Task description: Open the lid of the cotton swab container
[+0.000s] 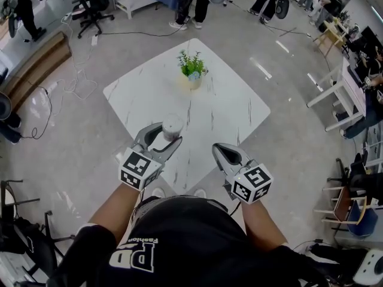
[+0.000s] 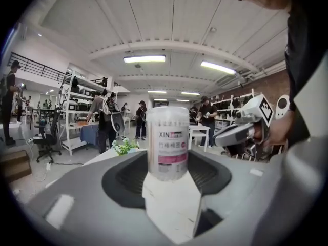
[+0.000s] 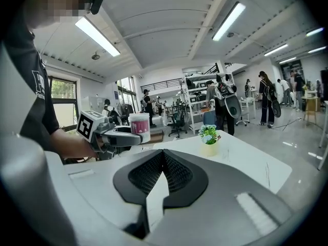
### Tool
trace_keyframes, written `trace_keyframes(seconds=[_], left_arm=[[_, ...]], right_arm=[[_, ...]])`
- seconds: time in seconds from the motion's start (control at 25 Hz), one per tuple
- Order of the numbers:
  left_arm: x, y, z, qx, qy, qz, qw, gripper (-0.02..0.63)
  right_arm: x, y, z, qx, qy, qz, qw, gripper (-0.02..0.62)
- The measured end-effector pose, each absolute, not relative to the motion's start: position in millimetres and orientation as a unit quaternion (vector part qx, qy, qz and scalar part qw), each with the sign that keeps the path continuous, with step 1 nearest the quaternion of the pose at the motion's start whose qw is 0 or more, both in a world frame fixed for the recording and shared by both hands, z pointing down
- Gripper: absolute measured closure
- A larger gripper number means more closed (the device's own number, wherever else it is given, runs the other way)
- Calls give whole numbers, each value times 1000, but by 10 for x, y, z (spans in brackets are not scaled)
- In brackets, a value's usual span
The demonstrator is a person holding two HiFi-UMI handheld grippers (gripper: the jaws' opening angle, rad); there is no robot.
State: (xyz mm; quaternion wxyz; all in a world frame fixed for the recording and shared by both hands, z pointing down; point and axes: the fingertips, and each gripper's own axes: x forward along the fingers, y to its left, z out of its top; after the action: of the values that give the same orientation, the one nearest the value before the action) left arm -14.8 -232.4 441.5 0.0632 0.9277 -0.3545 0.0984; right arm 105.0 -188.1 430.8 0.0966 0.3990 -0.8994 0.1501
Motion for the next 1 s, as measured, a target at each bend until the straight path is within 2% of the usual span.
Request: trace_keyframes(seconds=[0.48, 1.0], left_arm=[[-236, -2075, 4194, 929, -362, 68, 49, 310], [-267, -2073, 4191, 931, -357, 70, 40, 308]], right_arm=[[1052, -1839, 4125, 399, -905, 102, 107, 595], [951, -1801, 4129, 391, -909, 104, 102, 595]])
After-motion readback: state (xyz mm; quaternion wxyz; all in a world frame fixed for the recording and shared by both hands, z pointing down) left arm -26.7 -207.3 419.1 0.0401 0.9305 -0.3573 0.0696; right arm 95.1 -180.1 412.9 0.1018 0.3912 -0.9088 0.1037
